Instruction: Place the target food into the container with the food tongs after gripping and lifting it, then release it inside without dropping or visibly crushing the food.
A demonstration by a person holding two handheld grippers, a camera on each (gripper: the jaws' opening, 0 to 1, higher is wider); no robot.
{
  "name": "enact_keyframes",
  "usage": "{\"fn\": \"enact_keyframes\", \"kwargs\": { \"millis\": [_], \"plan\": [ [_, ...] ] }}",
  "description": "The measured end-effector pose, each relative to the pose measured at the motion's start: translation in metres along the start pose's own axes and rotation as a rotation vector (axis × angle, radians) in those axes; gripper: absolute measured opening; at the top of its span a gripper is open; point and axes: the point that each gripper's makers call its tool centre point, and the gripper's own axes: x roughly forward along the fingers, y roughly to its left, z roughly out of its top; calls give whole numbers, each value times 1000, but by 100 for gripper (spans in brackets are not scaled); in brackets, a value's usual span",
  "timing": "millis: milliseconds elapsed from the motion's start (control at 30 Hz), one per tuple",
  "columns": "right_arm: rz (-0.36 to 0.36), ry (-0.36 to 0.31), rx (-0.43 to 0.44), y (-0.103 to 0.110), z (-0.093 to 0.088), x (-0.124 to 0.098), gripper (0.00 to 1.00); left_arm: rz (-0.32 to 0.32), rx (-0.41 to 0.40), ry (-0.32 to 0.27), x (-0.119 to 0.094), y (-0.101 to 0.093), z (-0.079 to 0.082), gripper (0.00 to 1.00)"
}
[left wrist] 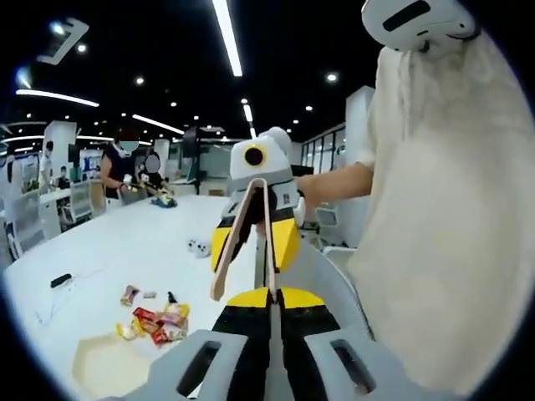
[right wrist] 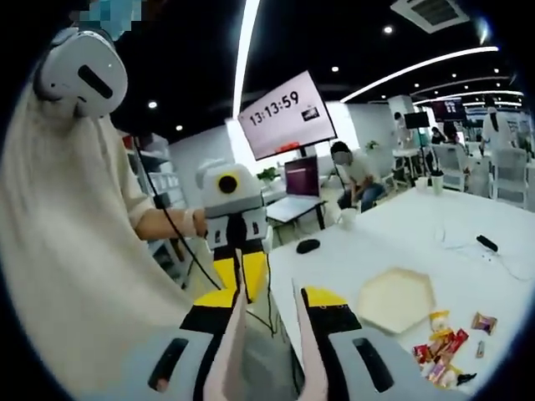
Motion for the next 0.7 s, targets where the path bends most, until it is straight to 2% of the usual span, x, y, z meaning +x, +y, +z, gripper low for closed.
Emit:
{"fn": "enact_keyframes", "kwargs": {
  "millis": [200, 300, 500, 567, 633, 667, 700],
  "plan": [
    [14, -15, 6, 2, 3, 3, 31, -6, -8, -44, -1, -1, 9, 0],
    [9, -2, -11, 1, 1, 4, 31, -5, -4, -26, 0, 0, 6, 0],
    [43, -41, 6, 6, 4, 4, 32, -14, -17, -47, 0, -2, 9, 0],
    [32, -25, 11, 4, 1, 5, 30, -20, -18, -37, 1, -3, 6, 0],
    [55, -4, 60, 9, -2, 5, 29, -33, -21, -31, 2, -5, 4, 0],
    [34, 19, 70, 4, -5, 6, 29, -29, -23, -26, 4, -5, 2, 0],
    [47, 24, 75, 5, -5, 7, 28, -28, -27, -26, 4, -4, 1, 0]
  ]
}}
